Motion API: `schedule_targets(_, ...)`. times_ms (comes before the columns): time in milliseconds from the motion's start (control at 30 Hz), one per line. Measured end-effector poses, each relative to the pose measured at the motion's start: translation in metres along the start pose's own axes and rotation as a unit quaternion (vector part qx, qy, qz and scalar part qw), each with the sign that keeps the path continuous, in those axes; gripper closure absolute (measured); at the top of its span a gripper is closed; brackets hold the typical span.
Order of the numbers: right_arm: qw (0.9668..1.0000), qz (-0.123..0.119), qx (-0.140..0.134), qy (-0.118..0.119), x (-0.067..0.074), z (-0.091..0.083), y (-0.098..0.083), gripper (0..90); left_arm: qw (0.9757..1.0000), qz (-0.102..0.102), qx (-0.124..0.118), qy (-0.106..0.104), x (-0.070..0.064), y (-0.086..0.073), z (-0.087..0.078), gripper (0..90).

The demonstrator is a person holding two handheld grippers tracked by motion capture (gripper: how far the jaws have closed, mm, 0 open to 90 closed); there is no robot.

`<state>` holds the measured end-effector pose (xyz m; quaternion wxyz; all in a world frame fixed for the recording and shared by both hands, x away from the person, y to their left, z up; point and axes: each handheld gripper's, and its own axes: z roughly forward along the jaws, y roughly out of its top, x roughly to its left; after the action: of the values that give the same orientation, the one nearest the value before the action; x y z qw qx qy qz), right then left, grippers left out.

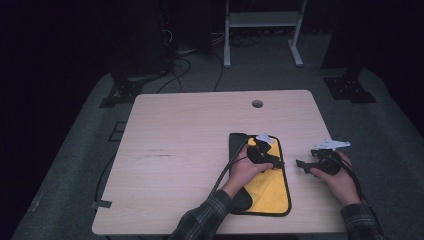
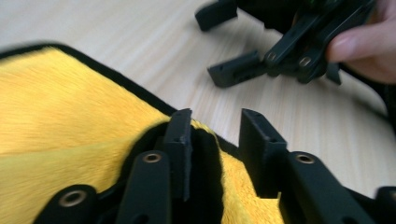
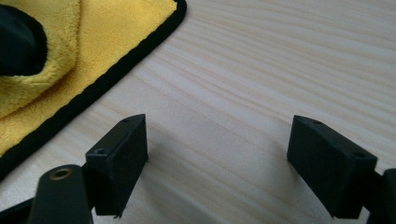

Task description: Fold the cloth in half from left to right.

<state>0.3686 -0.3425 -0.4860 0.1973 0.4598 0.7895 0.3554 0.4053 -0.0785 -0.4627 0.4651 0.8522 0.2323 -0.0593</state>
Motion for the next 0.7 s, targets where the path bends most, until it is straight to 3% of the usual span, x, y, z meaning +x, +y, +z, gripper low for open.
schedule_targets(200,1.0,0.0,0.0,0.0,0.0,0.0,0.0,19.2,0.999,0.003,-0.029,0.034,0.005,-0.004,-0.045,56.9)
schedule_targets(400,1.0,0.0,0.0,-0.001,0.0,0.0,0.0,19.2,0.9959,-0.006,-0.03,0.086,0.018,-0.025,-0.088,53.2)
schedule_targets(533,1.0,0.0,0.0,-0.002,0.0,0.0,0.0,19.3,0.9935,-0.013,-0.018,0.112,0.024,-0.043,-0.103,51.8)
schedule_targets(700,1.0,0.0,0.0,-0.002,0.0,0.0,0.0,19.3,0.9897,-0.022,0.004,0.141,0.03,-0.06,-0.109,51.2)
